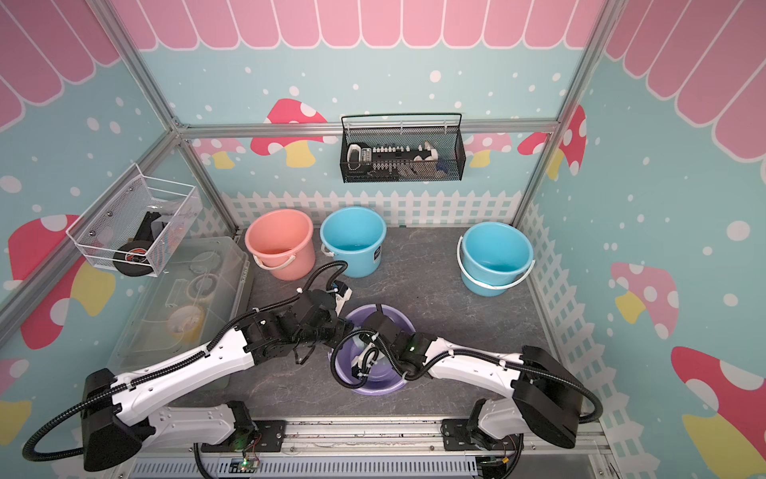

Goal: Wipe the inside of the bucket with a cloth
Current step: Wipe the dirt from the inside of the bucket.

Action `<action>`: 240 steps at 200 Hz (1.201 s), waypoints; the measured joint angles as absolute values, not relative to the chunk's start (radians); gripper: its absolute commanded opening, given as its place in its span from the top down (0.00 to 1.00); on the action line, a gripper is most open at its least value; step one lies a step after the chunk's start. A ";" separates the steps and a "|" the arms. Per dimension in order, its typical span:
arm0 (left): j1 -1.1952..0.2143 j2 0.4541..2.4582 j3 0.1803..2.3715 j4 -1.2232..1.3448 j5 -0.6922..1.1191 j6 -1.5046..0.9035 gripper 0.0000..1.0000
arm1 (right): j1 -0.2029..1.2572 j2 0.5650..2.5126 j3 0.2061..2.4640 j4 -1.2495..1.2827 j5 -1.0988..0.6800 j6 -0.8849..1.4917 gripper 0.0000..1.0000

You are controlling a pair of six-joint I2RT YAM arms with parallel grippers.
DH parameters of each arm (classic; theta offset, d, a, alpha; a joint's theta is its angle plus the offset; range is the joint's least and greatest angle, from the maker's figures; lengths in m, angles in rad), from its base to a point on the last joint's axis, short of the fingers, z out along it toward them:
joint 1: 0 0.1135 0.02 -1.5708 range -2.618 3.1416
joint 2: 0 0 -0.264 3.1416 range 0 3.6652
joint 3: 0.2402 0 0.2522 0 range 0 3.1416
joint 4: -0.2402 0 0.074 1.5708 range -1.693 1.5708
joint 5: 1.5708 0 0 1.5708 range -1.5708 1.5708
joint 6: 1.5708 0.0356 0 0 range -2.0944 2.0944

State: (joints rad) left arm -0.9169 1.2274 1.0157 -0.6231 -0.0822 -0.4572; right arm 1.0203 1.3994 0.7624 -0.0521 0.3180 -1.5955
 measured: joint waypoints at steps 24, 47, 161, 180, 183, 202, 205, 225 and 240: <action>-0.917 1.227 1.016 -0.625 -0.079 -0.449 1.00 | 1.013 1.485 0.745 -0.005 0.310 -1.542 1.00; -0.917 1.227 1.016 -0.634 -0.075 -0.445 1.00 | 1.007 1.543 0.736 0.010 0.298 -1.494 1.00; -0.919 1.233 1.016 -0.635 -0.091 -0.465 1.00 | 1.025 1.243 0.886 -0.374 0.316 -1.409 1.00; -0.919 1.234 1.016 -0.635 -0.095 -0.468 1.00 | 1.031 1.186 0.934 -0.474 0.348 -1.409 1.00; -0.919 1.234 1.016 -0.635 -0.095 -0.468 1.00 | 1.033 1.177 0.941 -0.492 0.354 -1.409 1.00; -0.919 1.234 1.016 -0.635 -0.095 -0.468 1.00 | 1.041 1.139 0.968 -0.579 0.392 -1.418 1.00; -0.919 1.234 1.016 -0.635 -0.095 -0.469 1.00 | 1.043 1.135 0.972 -0.592 0.398 -1.421 1.00; -0.919 1.234 1.016 -0.634 -0.095 -0.472 1.00 | 1.055 1.120 1.008 -0.672 0.440 -1.436 1.00; -0.919 1.234 1.016 -0.634 -0.095 -0.476 1.00 | 1.065 1.120 1.032 -0.708 0.468 -1.449 1.00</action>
State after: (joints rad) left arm -0.9188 1.2343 1.0161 -0.6342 -0.0948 -0.4755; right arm 1.0645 1.1202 1.0317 -0.7078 0.4679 -1.4487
